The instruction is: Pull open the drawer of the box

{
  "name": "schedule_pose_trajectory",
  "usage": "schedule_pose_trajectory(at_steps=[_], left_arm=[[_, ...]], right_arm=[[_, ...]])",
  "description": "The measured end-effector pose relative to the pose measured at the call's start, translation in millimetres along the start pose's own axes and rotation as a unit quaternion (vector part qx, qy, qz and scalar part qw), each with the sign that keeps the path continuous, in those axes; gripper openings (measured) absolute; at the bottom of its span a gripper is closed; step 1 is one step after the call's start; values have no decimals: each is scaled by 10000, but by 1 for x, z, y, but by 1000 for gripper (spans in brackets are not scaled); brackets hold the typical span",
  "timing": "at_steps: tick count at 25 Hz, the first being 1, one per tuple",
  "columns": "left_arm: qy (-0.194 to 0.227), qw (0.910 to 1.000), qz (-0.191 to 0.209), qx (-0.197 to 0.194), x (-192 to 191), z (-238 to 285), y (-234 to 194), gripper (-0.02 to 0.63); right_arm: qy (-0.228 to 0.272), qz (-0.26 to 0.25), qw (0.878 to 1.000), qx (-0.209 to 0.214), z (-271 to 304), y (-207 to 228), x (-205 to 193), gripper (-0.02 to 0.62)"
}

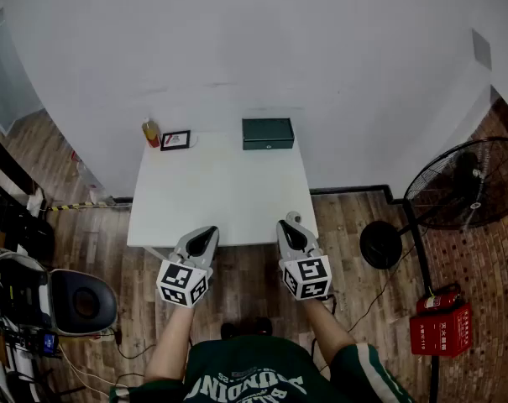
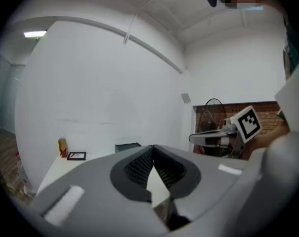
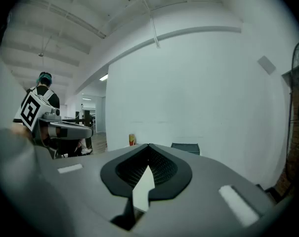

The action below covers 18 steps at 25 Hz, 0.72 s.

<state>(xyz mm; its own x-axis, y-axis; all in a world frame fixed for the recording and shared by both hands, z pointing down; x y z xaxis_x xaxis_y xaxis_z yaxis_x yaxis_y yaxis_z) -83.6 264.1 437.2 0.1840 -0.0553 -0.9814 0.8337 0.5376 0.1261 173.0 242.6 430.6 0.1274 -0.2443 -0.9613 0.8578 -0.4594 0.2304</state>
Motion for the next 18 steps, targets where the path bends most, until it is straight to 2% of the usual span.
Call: schedule_pose_trajectory(at_steps=[5,11,18], left_arm=[[-28,10000,-73,31,-1,3,3,52],[22,9999,-42,151,-4,5,15,52],[-52,9991,-169,386,-12,10,17,52]], right_arm=[[123,-167,9997,110,-5,5,0,2],[-142,-125,9996,223,-3,23,-10,0],[98,-54,9996,273,0,33,-5,0]])
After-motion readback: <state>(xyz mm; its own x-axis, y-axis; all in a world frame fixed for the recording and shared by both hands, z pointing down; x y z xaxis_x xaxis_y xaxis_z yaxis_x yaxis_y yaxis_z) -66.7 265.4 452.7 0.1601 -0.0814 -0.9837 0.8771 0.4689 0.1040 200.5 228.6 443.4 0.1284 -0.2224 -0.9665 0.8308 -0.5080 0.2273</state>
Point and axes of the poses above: the fingertips, and each gripper's own axes: z forward along the fingers, y to its right, x out of its top, the point moved 9 cm from there along -z, backward along the fingers, and after that the axes turned 11 degrees about z, right-handed, at the moved point
